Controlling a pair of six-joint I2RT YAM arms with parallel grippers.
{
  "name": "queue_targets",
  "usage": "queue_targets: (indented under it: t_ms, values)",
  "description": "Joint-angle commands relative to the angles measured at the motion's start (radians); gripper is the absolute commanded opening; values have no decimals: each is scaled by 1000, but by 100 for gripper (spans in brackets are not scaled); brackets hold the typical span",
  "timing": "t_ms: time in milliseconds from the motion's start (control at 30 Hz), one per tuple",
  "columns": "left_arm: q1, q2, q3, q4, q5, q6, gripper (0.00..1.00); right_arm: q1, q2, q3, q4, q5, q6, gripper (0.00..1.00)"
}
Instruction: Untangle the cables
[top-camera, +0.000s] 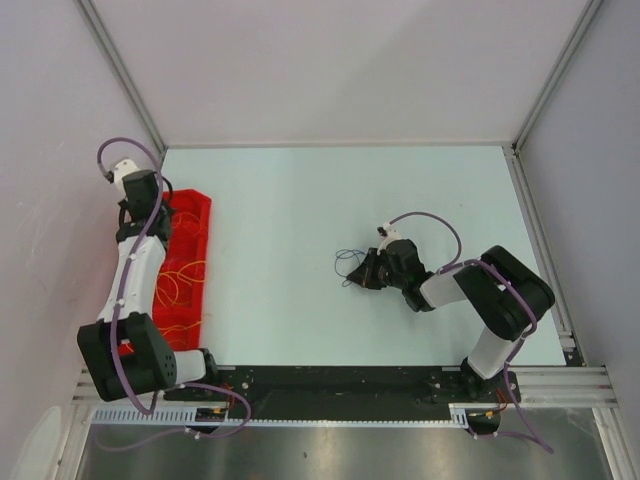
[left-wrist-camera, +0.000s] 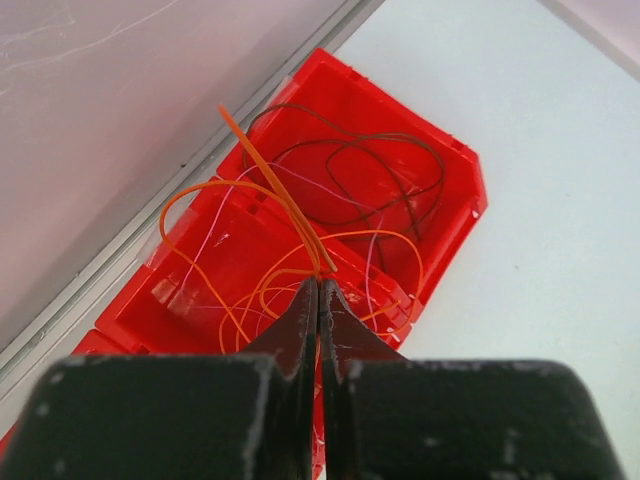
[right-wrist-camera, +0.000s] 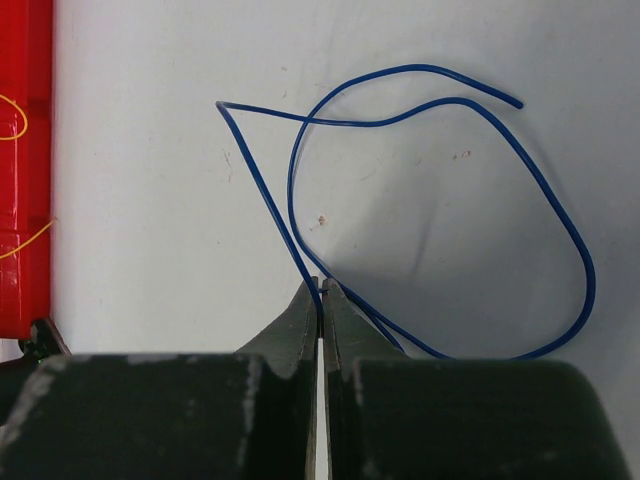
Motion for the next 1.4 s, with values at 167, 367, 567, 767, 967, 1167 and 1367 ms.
queue_targets:
  t_ms: [167,367,567,767,967,1167,1367]
  values:
    - [52,87,0,-6,-12,-52,0,1,35,-20,-55,19,-13,0]
    - [67,147,22,-32,-12,-66,1,1,35,-20,-58,22,-13,0]
    - [72,145,23,-34,19,-84,27,1,35,-20,-57,23,-15,0]
    - [72,41,-12,-6,54,-81,72,9,19,-20,-58,34,-21,0]
    - [-83,-141,9,-18,-4,14,83,29,-65,8,-165,42,-29,0]
    - [-197,-281,-30,-12,241,-19,83,61,-243,152,-418,69,-94,0]
    - [-354,-387,-191,57,487,-85,81,90,-405,393,-702,103,-204,0]
